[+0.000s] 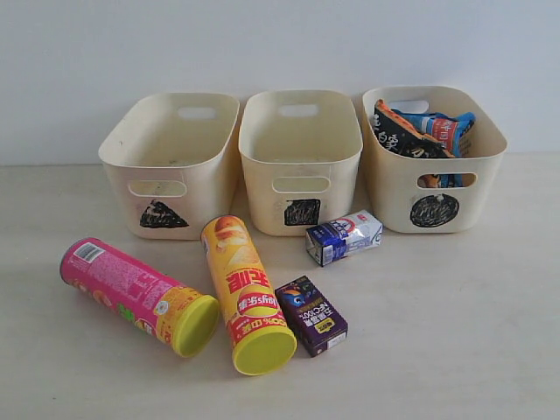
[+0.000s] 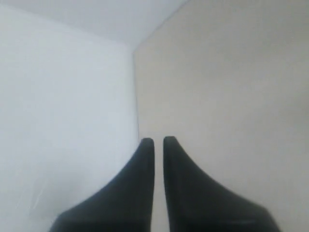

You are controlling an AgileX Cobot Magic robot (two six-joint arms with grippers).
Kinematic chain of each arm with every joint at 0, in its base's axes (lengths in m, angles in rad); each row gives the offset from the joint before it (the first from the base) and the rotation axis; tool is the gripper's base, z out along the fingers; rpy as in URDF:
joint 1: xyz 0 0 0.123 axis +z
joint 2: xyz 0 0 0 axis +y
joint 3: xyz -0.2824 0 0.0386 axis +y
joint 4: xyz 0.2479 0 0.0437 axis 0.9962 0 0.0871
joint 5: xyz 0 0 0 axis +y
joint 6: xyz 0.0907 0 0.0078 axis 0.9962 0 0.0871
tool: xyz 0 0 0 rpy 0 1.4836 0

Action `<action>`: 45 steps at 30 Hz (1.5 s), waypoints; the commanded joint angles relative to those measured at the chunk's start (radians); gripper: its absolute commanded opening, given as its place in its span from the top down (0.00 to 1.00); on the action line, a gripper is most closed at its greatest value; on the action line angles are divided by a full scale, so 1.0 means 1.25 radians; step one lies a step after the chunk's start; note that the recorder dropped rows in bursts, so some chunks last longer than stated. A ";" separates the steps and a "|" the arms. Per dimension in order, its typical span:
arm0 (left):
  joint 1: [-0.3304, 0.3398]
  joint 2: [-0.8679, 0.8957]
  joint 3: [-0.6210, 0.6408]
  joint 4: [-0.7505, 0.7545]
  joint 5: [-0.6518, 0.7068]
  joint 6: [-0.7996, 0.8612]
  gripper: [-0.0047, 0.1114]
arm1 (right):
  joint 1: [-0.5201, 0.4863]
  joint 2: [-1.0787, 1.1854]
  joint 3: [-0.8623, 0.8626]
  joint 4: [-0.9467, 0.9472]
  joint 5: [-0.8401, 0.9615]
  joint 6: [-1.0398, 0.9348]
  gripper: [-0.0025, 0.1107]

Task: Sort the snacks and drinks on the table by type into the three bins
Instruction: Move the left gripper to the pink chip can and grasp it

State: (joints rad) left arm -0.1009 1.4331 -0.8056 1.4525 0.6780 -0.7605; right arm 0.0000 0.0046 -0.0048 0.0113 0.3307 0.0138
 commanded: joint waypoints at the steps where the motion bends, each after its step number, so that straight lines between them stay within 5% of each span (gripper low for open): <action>1: -0.004 0.018 -0.057 -0.495 0.090 0.410 0.93 | -0.001 -0.004 0.004 -0.003 -0.003 0.002 0.98; 6: -0.004 -0.007 -0.131 -1.228 0.087 1.246 0.93 | -0.001 -0.004 0.004 -0.003 -0.003 0.002 0.98; 8: -0.004 -0.024 -0.136 -1.404 0.098 1.481 0.93 | -0.001 -0.004 0.004 -0.003 -0.003 0.002 0.98; 11: -0.004 -0.032 -0.136 -1.551 0.108 1.822 0.84 | -0.001 -0.004 0.004 -0.003 -0.003 0.002 0.98; 14: -0.010 -0.025 -0.138 -1.589 0.092 1.996 0.52 | -0.001 -0.004 0.004 -0.003 -0.003 0.002 0.98; 16: -0.017 -0.011 -0.138 -1.578 0.072 2.032 0.31 | -0.001 -0.004 0.004 -0.003 -0.003 0.002 0.98; 18: -0.032 0.008 -0.138 -1.577 0.020 2.045 0.22 | -0.001 -0.004 0.004 -0.003 -0.003 0.002 0.98; 24: -0.106 0.096 -0.165 -1.513 0.004 2.021 0.24 | -0.001 -0.004 0.004 -0.003 -0.003 0.002 0.98; 29: -0.158 0.190 -0.226 -1.339 0.096 1.829 0.24 | -0.001 -0.004 0.004 -0.003 -0.003 0.002 0.98; 45: -0.161 0.382 -0.333 -1.249 0.111 1.754 0.26 | -0.001 -0.004 0.004 -0.003 -0.006 0.002 0.98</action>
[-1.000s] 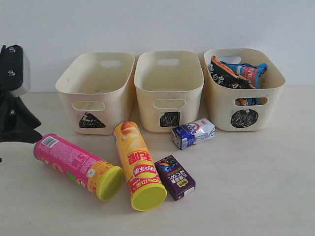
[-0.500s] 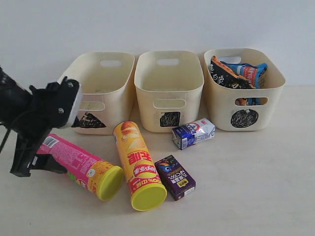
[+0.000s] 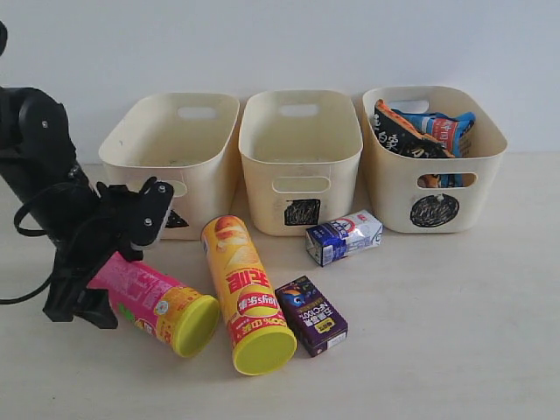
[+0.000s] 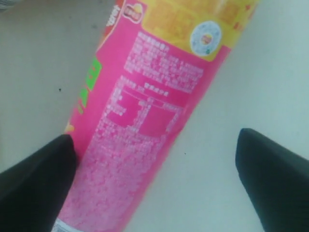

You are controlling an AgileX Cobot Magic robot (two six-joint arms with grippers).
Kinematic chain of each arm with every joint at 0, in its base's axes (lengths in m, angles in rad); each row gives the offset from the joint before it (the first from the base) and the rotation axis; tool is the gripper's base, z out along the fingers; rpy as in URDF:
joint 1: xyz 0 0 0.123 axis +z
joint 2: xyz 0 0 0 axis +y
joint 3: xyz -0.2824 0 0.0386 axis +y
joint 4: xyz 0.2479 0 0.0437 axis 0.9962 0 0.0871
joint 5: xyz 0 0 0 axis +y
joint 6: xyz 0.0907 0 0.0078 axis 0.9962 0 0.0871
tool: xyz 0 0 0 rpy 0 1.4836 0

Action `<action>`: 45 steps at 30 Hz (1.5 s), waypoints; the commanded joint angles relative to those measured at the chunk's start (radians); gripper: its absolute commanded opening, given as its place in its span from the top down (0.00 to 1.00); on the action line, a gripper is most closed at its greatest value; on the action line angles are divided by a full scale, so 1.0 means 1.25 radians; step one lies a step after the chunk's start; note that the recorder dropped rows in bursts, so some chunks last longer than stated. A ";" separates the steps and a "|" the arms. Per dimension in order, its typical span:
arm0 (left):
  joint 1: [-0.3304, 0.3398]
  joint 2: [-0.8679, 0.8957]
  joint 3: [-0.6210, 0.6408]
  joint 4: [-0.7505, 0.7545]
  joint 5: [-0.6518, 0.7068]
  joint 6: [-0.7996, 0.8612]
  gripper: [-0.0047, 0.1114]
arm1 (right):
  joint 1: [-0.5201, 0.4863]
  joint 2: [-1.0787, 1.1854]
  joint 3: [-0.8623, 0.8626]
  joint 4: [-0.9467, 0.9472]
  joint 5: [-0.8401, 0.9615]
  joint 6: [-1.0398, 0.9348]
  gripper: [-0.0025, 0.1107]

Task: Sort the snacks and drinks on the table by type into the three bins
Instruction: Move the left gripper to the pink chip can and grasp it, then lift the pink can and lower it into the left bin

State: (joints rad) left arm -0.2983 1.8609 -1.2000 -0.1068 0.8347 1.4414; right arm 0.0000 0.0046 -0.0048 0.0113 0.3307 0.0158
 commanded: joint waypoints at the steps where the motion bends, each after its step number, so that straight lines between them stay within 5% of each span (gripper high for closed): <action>1: -0.003 0.047 -0.017 -0.001 -0.027 -0.006 0.26 | -0.001 -0.004 0.004 -0.003 -0.006 0.001 0.98; 8: -0.003 0.105 -0.017 0.000 -0.055 0.015 0.36 | -0.001 -0.004 0.004 -0.003 -0.006 0.001 0.98; 10: -0.003 0.111 -0.017 0.000 -0.054 0.015 0.49 | -0.001 -0.004 0.004 -0.003 -0.006 0.001 0.98; 14: -0.003 0.110 -0.017 0.005 -0.039 0.015 0.92 | -0.001 -0.004 0.004 -0.003 -0.006 0.001 0.98; 31: -0.003 -0.068 -0.016 0.104 0.079 -0.262 0.93 | -0.001 -0.004 0.004 -0.003 -0.006 0.001 0.98; 45: -0.002 -0.070 -0.007 0.146 0.110 -0.489 0.93 | -0.001 -0.004 0.004 -0.003 -0.006 0.001 0.98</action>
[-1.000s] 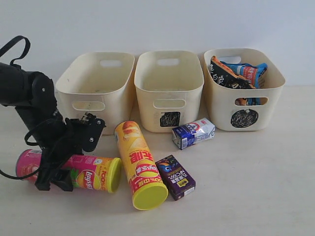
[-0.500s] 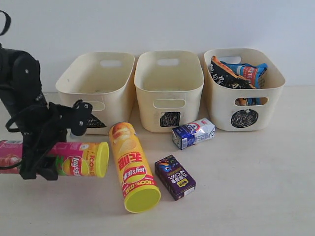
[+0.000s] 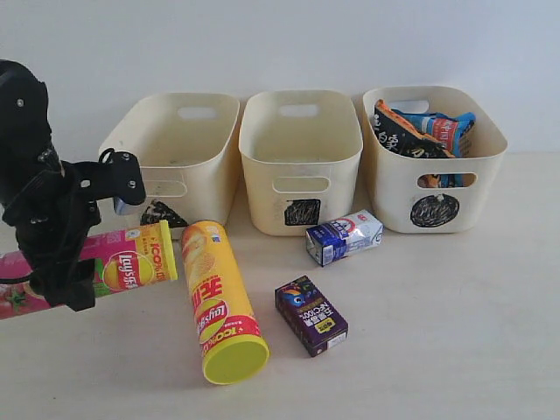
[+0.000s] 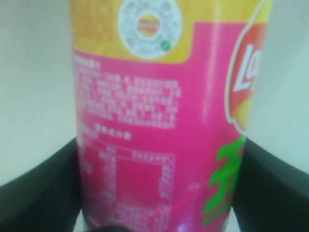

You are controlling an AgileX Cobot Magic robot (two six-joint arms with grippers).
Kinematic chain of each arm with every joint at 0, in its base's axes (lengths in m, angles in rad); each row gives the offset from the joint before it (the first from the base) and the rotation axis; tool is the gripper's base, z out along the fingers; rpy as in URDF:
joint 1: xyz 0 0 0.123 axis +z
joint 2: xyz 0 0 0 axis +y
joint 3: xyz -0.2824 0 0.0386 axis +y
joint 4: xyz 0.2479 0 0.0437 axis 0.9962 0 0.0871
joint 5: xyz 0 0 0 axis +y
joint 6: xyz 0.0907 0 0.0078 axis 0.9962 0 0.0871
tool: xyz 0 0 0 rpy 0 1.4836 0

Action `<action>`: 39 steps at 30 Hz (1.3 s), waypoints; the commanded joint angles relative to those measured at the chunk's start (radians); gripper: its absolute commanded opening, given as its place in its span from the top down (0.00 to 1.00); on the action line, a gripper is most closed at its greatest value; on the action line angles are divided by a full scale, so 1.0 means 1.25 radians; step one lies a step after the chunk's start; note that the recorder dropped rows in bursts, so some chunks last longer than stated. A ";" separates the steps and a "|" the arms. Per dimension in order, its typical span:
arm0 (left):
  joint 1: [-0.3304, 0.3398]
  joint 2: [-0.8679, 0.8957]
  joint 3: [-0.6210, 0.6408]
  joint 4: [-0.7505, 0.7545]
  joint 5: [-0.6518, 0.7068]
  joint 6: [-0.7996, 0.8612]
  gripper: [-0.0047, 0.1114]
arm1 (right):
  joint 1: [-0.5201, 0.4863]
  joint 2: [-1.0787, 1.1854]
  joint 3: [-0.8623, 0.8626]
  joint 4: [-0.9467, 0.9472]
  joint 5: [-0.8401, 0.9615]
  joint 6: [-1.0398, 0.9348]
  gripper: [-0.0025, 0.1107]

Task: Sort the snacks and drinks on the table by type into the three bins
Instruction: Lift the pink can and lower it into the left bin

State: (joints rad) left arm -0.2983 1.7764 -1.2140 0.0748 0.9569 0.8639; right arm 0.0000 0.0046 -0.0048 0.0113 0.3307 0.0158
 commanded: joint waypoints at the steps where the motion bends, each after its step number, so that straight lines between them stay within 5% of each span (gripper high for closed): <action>1: -0.002 -0.001 0.004 0.004 0.018 -0.029 0.93 | -0.001 -0.004 0.004 -0.003 -0.006 0.001 0.98; 8: -0.002 -0.016 0.003 0.016 0.042 -0.088 0.93 | -0.001 -0.004 0.004 -0.003 -0.006 0.001 0.98; 12: -0.002 -0.058 -0.030 0.014 0.015 -0.233 0.93 | -0.001 -0.004 0.004 -0.003 -0.006 0.001 0.98; 14: -0.002 -0.063 -0.127 0.009 -0.004 -0.395 0.93 | -0.001 -0.004 0.004 -0.003 -0.006 0.001 0.98; 23: 0.000 0.001 -0.376 -0.027 -0.261 -0.632 0.93 | -0.001 -0.004 0.004 -0.003 -0.006 0.001 0.98; 39: 0.017 0.347 -0.684 -0.026 -0.308 -0.742 0.92 | -0.001 -0.004 0.004 -0.003 -0.002 0.001 0.98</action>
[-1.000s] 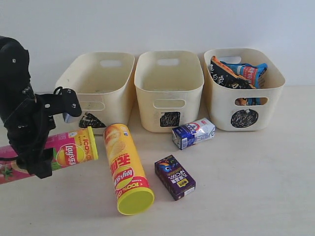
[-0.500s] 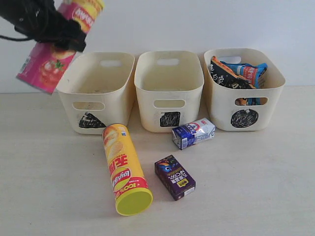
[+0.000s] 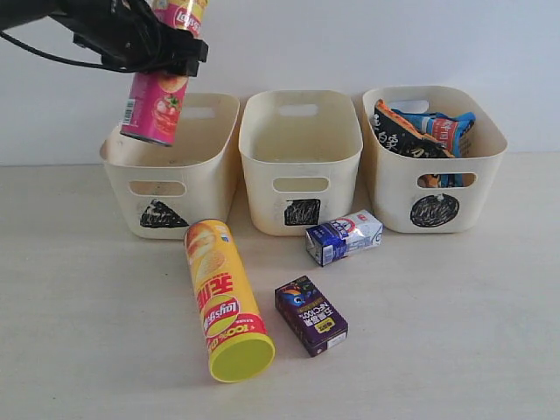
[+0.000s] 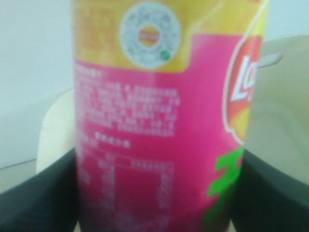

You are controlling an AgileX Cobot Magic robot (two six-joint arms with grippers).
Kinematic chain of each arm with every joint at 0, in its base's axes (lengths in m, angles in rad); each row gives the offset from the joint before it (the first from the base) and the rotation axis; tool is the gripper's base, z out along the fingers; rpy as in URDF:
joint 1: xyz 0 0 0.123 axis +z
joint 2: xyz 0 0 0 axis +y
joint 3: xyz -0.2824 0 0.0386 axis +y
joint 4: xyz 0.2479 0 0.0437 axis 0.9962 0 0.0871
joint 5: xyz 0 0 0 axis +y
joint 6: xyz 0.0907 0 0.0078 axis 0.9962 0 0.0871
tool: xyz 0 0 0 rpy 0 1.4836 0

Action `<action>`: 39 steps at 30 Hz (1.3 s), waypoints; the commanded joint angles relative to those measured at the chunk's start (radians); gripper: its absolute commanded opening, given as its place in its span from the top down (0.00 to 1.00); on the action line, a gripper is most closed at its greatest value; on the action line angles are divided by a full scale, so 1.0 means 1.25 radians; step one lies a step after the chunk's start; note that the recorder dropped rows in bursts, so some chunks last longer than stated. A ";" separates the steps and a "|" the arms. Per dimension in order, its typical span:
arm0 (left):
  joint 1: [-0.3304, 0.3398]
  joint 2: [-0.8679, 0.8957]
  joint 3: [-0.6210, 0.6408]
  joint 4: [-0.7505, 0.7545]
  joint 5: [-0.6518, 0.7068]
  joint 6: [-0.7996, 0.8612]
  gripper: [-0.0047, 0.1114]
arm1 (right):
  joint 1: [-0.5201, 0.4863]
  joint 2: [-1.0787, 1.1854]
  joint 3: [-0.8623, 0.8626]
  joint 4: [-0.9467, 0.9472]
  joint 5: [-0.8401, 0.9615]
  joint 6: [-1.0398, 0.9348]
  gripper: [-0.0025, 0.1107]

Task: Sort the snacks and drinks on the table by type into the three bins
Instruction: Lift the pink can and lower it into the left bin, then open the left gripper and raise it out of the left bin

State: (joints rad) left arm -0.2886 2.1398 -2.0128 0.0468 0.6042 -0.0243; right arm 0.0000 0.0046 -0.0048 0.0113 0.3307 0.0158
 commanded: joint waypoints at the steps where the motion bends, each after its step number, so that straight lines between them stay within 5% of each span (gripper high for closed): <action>1: 0.012 0.071 -0.056 -0.002 -0.026 -0.044 0.89 | -0.001 -0.004 0.004 -0.003 -0.002 0.001 0.98; 4: 0.015 0.101 -0.075 -0.002 -0.024 -0.055 0.73 | -0.001 -0.004 0.004 -0.003 -0.002 0.001 0.98; 9: 0.019 0.116 -0.078 0.003 -0.026 -0.069 0.26 | -0.001 -0.004 0.004 -0.003 -0.002 0.001 0.98; 12: 0.019 0.118 -0.078 0.024 -0.023 -0.082 0.16 | -0.001 -0.004 0.004 -0.003 -0.002 0.001 0.98; 16: 0.019 0.116 -0.078 0.026 -0.010 -0.082 0.15 | -0.001 -0.004 0.004 -0.003 -0.002 0.001 0.98; 23: 0.019 0.052 -0.083 0.063 0.108 -0.043 0.28 | -0.001 -0.004 0.004 -0.003 -0.002 0.001 0.98; 31: 0.019 -0.037 -0.083 0.086 0.361 0.237 0.92 | -0.001 -0.004 0.004 -0.003 -0.002 0.001 0.98; 39: 0.019 -0.075 -0.080 0.055 0.494 0.384 0.93 | -0.001 -0.004 0.004 -0.003 -0.003 0.002 0.98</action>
State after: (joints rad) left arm -0.2679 2.0676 -2.1131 0.1458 1.1919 0.3906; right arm 0.0000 0.0046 -0.0048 0.0113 0.3307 0.0158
